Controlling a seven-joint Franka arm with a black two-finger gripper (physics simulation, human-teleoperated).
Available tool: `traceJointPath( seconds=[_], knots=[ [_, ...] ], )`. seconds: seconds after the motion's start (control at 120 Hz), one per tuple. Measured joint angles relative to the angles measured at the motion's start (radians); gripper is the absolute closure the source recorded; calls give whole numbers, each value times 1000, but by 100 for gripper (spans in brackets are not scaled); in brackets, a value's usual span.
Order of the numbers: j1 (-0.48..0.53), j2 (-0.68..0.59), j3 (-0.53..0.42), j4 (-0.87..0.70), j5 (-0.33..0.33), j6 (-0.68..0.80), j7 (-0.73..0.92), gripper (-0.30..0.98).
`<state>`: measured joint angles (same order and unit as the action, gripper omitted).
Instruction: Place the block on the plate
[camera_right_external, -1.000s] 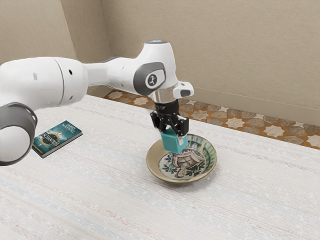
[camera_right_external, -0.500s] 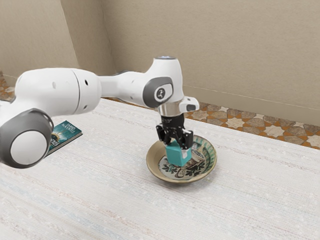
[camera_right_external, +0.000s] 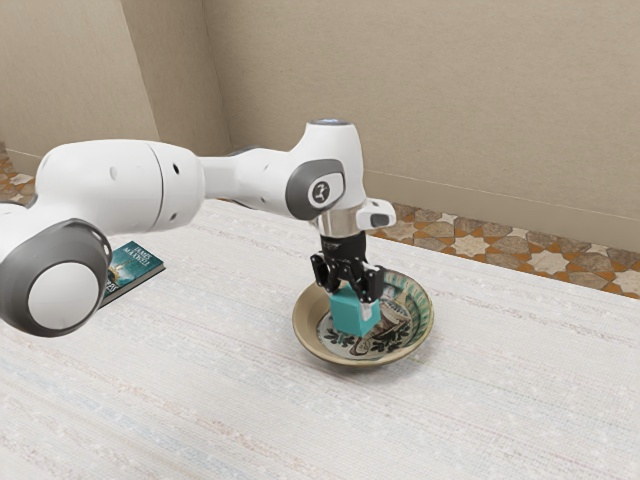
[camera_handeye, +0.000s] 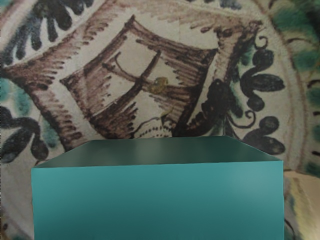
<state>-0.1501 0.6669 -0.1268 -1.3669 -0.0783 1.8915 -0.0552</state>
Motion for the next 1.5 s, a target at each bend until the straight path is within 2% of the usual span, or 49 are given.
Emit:
traceJointPath(
  seconds=[0.158,0.35,0.5,0.733,0.833,0.975,1.217,1.35,1.5],
  knots=[
    [0,0,0,0,-2,0,6,14],
    [1,-18,0,1,-1,-2,12,6],
    [12,-148,1,0,5,-32,13,3],
    [43,-345,10,-14,32,-162,10,1],
    [46,-397,39,-18,38,-225,7,1],
    [4,-462,134,-36,41,-304,4,0],
    [-8,-713,250,-307,53,-367,3,0],
    [-84,-737,349,-352,71,-378,10,0],
    [-134,-741,363,-370,80,-374,17,0]
  ],
)
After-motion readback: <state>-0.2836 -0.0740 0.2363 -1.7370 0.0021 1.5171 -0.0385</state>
